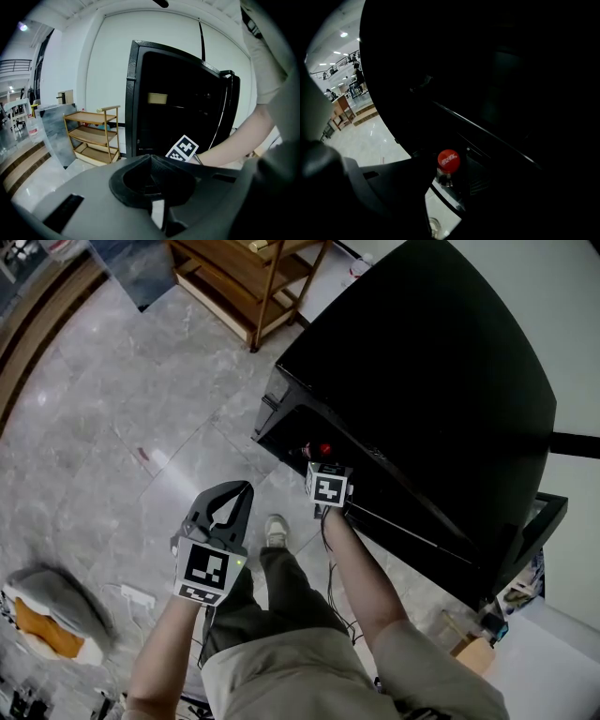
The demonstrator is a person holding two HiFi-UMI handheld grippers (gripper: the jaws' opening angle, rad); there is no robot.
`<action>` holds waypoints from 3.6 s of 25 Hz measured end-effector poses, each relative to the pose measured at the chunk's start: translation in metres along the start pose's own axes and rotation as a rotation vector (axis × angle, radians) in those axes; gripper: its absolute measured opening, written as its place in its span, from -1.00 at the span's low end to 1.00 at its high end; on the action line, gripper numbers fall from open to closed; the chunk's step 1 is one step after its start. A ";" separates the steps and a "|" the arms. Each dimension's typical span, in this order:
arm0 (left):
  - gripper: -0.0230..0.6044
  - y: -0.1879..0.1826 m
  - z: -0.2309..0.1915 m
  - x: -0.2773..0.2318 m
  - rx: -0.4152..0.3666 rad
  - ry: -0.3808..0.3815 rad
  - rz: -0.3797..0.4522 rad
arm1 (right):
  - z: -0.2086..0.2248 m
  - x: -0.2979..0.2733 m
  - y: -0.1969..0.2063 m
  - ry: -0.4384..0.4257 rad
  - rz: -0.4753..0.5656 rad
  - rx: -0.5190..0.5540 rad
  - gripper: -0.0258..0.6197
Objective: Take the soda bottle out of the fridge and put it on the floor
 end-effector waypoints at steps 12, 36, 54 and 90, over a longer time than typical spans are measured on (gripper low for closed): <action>-0.90 0.018 -0.002 0.005 0.038 -0.013 -0.034 | -0.006 0.005 -0.007 -0.011 -0.047 0.043 -0.54; -0.91 0.104 -0.047 0.124 0.240 -0.246 -0.126 | -0.184 0.081 -0.010 -0.311 -0.045 0.351 -0.57; -0.91 0.222 -0.059 0.211 0.455 -0.435 -0.194 | -0.347 0.071 0.046 -0.487 -0.149 0.610 -0.57; -0.91 0.592 -0.044 0.033 0.723 -0.308 -0.315 | -0.409 -0.170 0.295 -0.464 -0.351 0.886 -0.57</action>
Point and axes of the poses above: the fingertips, and each gripper's own axes: x backward along the fingers, z to its right, y out of its underside, the point moved 7 cm from there along x, backward along the fingers, and after that the axes turned 5 degrees about -x, right-handed, at the moved point
